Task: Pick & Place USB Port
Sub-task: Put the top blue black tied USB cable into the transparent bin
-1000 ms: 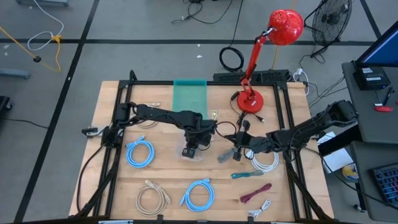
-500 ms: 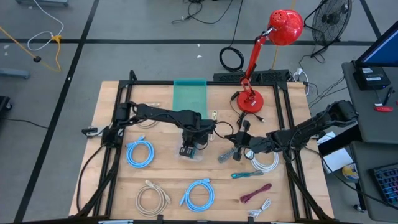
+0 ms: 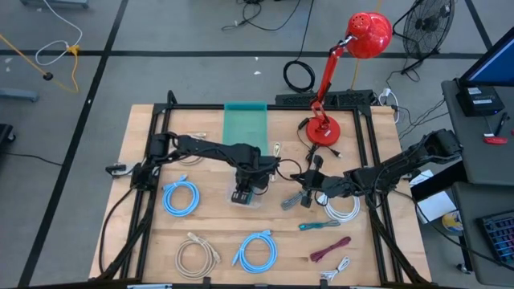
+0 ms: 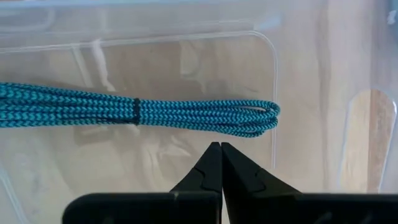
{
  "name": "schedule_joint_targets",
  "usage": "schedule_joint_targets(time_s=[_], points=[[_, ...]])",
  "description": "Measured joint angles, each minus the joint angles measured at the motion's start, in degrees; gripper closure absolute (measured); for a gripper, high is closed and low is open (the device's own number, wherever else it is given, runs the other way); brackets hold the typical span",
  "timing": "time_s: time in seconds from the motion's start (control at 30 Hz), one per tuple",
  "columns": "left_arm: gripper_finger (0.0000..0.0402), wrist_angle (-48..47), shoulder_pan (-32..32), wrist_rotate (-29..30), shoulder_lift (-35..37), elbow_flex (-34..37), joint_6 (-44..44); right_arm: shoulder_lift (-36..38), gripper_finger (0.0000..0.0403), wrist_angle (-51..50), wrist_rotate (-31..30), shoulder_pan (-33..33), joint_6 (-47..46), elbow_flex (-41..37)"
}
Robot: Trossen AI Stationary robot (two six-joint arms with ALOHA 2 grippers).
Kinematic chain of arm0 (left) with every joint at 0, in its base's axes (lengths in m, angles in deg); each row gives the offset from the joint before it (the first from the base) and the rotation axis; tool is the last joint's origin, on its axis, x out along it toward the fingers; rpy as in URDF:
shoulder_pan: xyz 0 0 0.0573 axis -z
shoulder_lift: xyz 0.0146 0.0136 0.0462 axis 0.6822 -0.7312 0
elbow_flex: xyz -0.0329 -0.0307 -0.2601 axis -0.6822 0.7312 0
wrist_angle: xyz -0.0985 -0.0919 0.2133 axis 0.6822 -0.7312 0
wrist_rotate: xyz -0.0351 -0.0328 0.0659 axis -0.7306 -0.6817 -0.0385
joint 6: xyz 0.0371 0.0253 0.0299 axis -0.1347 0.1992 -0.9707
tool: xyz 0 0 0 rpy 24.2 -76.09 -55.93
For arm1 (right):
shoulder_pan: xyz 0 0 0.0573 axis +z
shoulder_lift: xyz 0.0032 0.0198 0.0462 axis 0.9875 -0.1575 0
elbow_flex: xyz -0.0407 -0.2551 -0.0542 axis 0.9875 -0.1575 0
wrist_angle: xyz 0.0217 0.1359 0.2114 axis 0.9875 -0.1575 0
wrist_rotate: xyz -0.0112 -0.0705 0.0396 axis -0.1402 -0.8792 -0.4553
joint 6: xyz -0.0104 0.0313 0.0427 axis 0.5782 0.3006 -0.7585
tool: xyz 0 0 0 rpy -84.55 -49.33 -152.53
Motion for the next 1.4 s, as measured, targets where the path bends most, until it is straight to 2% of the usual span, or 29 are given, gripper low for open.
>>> schedule_joint_targets(time_s=[0.4, 0.63, 1.4], points=[[0.0402, 1.8, 1.0, -1.2, 0.0, 0.3, 0.3, 0.0, 0.0403, 0.0, 0.2, 0.0, 0.0, 0.0], [0.0402, -0.6, 0.8, 0.2, -0.1, 0.7, 0.8, 0.0, 0.0403, 0.0, 0.2, 0.0, 0.0, 0.0], [0.0402, 5.1, 0.9, -1.4, -3.2, 0.7, -0.7, 0.0, 0.0403, -0.3, 0.1, 0.0, 0.0, 0.0]])
